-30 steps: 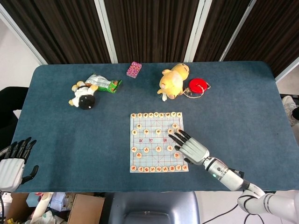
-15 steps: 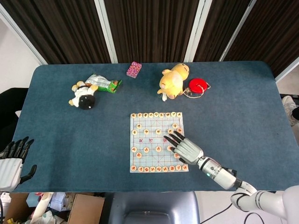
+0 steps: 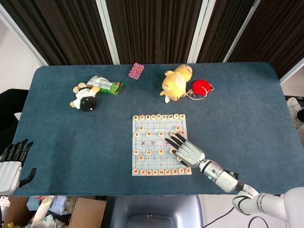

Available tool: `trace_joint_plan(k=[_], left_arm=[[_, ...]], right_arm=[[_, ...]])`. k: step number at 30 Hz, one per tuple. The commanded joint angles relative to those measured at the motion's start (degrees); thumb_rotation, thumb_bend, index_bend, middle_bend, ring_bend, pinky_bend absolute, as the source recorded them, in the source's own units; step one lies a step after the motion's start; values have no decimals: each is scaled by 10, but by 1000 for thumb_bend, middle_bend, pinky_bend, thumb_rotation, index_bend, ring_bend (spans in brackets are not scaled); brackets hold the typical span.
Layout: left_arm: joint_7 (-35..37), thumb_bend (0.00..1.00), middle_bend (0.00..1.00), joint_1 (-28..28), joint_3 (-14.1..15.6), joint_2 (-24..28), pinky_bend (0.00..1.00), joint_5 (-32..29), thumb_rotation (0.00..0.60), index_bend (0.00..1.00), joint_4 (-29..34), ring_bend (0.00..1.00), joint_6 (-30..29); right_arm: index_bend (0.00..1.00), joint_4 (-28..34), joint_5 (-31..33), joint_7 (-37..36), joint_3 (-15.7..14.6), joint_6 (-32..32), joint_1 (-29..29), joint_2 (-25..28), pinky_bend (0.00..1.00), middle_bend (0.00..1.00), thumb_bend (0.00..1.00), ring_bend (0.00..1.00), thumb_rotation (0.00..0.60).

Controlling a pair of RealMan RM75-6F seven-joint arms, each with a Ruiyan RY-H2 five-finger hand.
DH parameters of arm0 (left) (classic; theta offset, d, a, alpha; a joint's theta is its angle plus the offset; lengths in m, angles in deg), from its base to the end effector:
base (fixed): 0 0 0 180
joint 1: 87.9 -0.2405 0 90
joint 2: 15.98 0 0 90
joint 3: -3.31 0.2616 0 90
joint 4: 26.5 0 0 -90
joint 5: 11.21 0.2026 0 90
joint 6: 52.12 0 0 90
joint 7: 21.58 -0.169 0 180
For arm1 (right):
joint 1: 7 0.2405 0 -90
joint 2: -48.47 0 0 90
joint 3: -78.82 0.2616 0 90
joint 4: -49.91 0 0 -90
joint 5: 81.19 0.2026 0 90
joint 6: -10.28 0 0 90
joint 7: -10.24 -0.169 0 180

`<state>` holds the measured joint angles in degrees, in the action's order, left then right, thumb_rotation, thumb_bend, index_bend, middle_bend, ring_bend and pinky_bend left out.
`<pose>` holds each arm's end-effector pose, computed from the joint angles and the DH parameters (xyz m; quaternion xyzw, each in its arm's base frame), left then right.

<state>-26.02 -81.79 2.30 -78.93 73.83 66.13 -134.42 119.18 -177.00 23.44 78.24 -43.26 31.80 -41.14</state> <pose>-0.3178 0.2058 0.1630 -0.6260 -0.3789 -0.3415 0.5898 -0.1961 -0.3274 -0.0467 0.8764 -0.1668 0.2886 0.3476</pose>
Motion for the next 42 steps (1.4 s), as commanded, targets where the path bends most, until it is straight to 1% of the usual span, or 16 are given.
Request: trace_joint_plan(k=[1,6,12,17,21,29,35,42], left_arm=[[0,375,0,0,0,0,20,-1,600,0,-1,0,1],[1,375,0,0,0,0,20,0,600,0,0,0,0],[2,375,0,-1,0,1,20,1,600,0,0,0,-2],[3,375,0,-1,0,2,20,1,600,0,0,0,-2],[3,375,0,-1,0,3,20,2,600,0,0,0,-3],[6,374,0,-4,-1,5,19,4,600,0,2,0,-9],[13,375,0,-7,-1,8,18,8,600,0,3,0,-16],[19,374,0,-10,0,12,16,12,600,0,4,0,-21]], right_arm=[[640,1,2,4,-1,0,1,-1,0,79,425,0,600],[649,6,12,12,-1,7,4,1,0,81,439,0,600],[680,12,14,12,-3,2,5,4,0,88,480,0,600],[683,33,9,8,3,-19,7,14,0,89,481,0,600],[683,49,19,21,15,-15,15,14,0,91,481,0,600],[683,75,44,63,39,15,42,-10,0,91,480,0,600],[683,80,66,92,44,31,51,-29,0,91,480,0,600],[683,64,87,109,44,45,57,-47,0,91,480,0,600]])
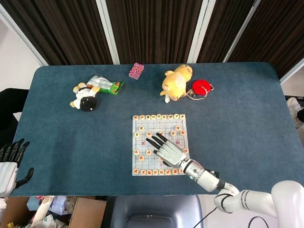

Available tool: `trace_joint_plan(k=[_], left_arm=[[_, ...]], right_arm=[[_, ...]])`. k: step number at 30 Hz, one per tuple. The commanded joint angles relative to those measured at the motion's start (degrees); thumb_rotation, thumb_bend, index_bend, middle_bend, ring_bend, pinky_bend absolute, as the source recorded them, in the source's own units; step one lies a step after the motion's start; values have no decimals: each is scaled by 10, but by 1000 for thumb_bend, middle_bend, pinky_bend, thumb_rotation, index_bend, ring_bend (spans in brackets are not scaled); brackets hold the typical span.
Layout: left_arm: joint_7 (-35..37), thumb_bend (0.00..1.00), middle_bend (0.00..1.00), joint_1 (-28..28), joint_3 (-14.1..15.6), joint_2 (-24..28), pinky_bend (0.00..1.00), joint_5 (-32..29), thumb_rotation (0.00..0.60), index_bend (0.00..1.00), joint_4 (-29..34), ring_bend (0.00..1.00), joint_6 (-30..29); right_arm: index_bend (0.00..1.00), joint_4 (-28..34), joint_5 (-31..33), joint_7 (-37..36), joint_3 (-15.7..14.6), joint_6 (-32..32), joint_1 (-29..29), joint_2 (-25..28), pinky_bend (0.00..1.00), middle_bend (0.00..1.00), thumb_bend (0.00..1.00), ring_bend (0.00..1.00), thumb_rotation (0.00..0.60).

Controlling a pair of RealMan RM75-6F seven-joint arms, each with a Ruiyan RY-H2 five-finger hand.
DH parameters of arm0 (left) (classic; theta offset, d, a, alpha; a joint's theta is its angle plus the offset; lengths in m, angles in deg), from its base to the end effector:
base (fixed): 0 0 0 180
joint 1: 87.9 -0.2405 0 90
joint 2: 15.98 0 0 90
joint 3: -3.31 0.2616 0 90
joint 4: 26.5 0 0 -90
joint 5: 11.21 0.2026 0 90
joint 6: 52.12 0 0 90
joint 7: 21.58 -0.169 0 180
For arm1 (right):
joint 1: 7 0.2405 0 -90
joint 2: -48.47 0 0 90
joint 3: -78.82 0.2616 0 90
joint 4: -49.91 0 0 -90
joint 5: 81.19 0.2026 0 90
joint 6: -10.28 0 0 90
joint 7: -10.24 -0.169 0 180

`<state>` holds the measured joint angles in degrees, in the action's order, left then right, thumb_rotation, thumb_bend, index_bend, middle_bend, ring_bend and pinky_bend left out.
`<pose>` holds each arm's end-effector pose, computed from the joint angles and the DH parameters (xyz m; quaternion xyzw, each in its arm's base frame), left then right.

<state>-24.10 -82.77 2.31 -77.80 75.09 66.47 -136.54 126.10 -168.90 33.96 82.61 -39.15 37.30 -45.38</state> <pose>-0.3156 0.2007 0.1731 -0.6181 -0.3749 -0.3571 0.5915 -0.1262 -0.3299 -0.0749 0.8760 -0.1566 0.3173 0.3276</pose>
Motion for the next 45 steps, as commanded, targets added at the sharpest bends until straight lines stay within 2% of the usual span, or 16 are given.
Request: trace_joint_plan(k=[1,11,24,29,31,34,37,39,42,45], left_arm=[[0,374,0,0,0,1,15,-1,600,0,0,0,1],[-1,374,0,1,-1,1,16,-4,600,0,2,0,4],[-26,377,0,-3,-11,-6,16,-21,600,0,4,0,-3],[-26,376,0,-3,-11,-6,16,-18,600,0,5,0,-5],[-26,374,0,-4,-10,-5,16,-15,600,0,5,0,-7],[-26,375,0,-6,-8,-5,16,-11,600,0,6,0,-11],[-28,375,0,-9,-6,-4,16,-4,600,0,6,0,-17],[-31,376,0,-11,-5,-5,16,-1,600,0,8,0,-20],[-39,375,0,-14,-2,-6,16,6,600,0,11,0,-28],[-48,374,0,-17,-1,-9,16,13,600,0,13,0,-36]], right_arm=[[682,-8,8,6,0,5,3,-7,0,91,481,0,600],[667,-25,21,10,-3,13,10,-20,0,92,480,0,600],[555,-26,25,8,-8,8,12,-19,0,93,480,0,600],[509,-6,16,1,-12,-11,6,-5,0,94,480,0,600],[453,19,0,-11,-17,-38,-4,14,0,95,481,0,600],[319,70,-16,-21,-29,-88,-32,58,0,84,480,0,600],[130,155,-9,-7,-49,-170,-98,136,0,22,466,0,600],[35,202,7,4,-65,-218,-143,183,0,1,414,0,600],[0,260,41,8,-91,-299,-222,248,0,0,322,0,600],[0,244,48,-16,-105,-384,-294,266,0,0,309,0,600]])
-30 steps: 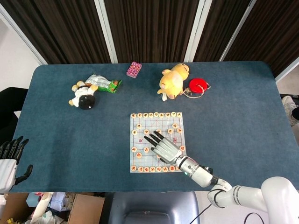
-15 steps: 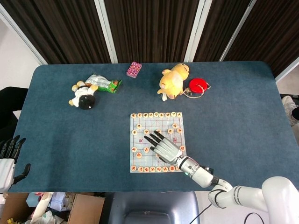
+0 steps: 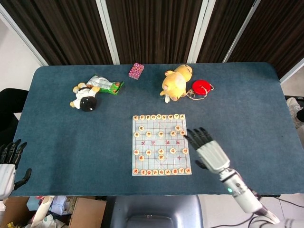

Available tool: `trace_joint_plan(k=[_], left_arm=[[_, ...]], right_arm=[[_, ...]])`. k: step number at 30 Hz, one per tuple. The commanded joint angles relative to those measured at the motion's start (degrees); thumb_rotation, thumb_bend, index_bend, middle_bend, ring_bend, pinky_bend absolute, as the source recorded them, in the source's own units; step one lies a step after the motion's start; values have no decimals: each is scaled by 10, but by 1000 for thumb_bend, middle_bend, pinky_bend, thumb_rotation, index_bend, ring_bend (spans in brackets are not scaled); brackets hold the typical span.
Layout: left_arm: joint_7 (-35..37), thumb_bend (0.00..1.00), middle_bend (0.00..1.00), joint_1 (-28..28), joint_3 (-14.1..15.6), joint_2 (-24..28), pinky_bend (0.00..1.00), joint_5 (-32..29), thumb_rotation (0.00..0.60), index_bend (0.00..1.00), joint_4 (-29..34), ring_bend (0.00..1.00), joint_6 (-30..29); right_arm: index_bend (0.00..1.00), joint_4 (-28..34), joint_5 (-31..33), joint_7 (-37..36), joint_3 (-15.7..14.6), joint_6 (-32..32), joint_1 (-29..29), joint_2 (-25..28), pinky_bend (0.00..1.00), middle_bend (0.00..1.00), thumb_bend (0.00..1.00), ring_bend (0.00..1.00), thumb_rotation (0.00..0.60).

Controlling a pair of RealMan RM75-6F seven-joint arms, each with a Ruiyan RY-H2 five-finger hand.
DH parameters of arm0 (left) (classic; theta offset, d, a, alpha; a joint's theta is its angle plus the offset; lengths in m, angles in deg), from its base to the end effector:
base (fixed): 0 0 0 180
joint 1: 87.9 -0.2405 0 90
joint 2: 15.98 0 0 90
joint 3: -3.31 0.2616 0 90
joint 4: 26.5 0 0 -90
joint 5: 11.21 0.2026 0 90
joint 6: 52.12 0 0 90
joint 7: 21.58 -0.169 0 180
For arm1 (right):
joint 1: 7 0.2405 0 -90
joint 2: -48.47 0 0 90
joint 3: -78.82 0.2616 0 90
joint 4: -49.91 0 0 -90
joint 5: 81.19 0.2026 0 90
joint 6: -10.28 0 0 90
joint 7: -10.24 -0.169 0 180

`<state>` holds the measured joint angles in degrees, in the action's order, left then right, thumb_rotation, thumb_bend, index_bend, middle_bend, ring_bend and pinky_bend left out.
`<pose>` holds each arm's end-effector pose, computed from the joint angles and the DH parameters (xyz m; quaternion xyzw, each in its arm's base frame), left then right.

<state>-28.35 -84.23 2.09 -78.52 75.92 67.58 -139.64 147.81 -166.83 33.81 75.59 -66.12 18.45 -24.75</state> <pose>-0.3098 0.1933 0.1750 -0.6148 -0.3501 -0.3563 0.6103 -0.2090 -0.2655 0.0700 0.7521 -0.2661 0.3669 0.4785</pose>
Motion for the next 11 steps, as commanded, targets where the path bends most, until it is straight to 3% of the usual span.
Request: trace_joint_plan(k=[1,7,11], left_arm=[[-10,375,0,-3,2,-4,16,7,600,0,2,0,-7],[-22,375,0,-1,3,-8,16,8,600,0,4,0,-1],[-27,375,0,3,3,-9,16,4,600,0,6,0,9]], right_arm=[[0,10,33,-31,-34,-143,-130,56,0,0,309,0,600],[0,-24,55,-98,-8,-172,-168,54,0,0,301,0,600],[0,-29,38,-96,-5,-163,-171,53,0,0,300,0,600]])
